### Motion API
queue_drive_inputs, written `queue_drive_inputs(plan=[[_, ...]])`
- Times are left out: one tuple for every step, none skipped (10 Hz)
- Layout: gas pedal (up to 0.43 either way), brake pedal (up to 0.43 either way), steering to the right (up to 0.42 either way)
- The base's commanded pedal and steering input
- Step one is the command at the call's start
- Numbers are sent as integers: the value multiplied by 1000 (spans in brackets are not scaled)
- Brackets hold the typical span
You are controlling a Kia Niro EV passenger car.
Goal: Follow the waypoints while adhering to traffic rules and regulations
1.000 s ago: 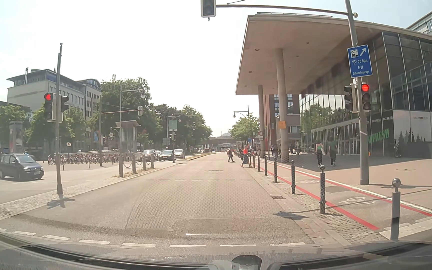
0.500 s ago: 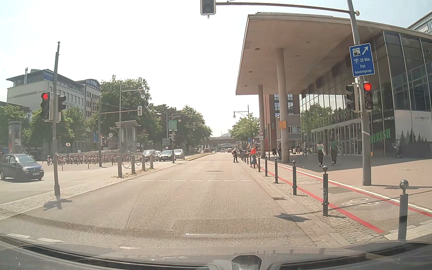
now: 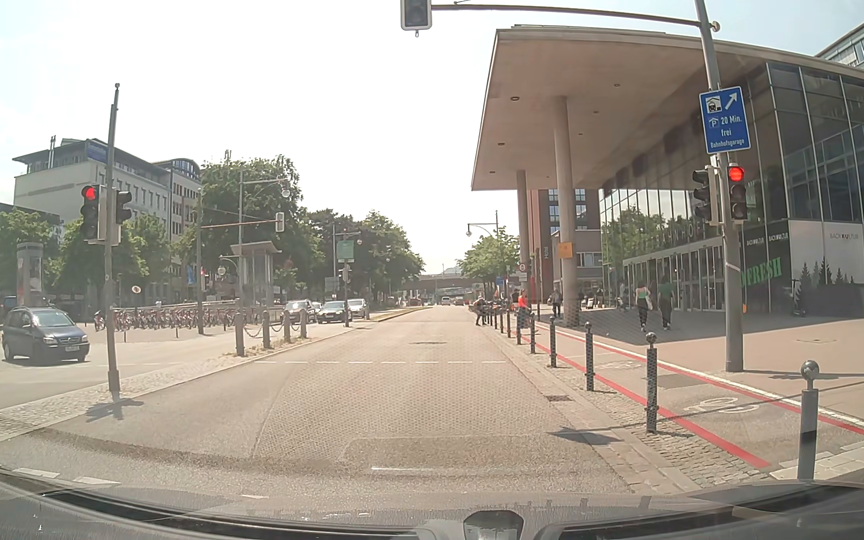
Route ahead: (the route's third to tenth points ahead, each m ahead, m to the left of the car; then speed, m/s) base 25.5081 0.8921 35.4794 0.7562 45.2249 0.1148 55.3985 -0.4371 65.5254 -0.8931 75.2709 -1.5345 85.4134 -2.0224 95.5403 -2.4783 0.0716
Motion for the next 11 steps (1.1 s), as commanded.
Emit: queue_drive_inputs(plan=[[0, 207, -7], [0, 213, -7], [0, 213, -7], [0, 220, -7], [0, 220, -7], [0, 226, -7], [0, 226, -7], [0, 232, -7], [0, 232, -7], [0, 232, -9], [0, 238, -13]])
